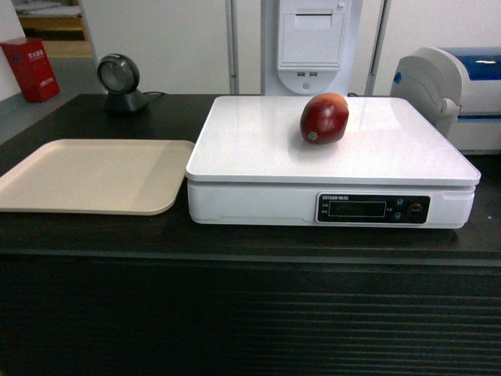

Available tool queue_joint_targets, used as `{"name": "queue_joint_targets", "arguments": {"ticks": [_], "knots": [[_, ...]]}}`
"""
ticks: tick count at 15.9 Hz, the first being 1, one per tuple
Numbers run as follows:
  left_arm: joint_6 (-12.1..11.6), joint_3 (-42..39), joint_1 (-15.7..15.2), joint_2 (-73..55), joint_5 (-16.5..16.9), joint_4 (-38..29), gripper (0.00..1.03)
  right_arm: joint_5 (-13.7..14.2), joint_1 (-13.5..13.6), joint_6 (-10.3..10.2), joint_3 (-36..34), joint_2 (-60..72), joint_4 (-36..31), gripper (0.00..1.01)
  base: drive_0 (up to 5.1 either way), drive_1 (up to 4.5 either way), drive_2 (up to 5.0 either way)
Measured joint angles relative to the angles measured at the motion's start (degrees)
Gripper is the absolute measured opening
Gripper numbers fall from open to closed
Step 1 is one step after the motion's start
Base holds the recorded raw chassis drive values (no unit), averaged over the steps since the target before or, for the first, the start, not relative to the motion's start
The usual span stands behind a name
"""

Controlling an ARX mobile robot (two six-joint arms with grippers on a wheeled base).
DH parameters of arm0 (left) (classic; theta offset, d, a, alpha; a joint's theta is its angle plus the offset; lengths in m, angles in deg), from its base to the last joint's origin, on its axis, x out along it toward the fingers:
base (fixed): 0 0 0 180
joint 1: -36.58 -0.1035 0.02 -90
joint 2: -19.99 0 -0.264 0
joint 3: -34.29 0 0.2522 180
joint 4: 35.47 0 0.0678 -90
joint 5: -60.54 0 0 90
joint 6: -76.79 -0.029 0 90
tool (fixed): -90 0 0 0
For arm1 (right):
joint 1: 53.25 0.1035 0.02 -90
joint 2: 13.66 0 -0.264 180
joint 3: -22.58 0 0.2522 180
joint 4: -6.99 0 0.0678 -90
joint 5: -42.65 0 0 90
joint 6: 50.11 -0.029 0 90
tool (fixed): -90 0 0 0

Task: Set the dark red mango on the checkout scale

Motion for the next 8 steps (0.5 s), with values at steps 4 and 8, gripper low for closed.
{"name": "queue_joint_targets", "arguments": {"ticks": [4,8], "knots": [[0.00,0.02,0.00,10.80,-0.02,11.52,0.02,0.00,0.00,0.00,0.00,0.00,0.02,0.98,0.0,0.00,0.0],[0.00,0.02,0.00,10.75,0.00,11.56,0.02,-0.02,0.00,0.00,0.00,0.00,0.00,0.98,0.0,0.00,0.0]]}}
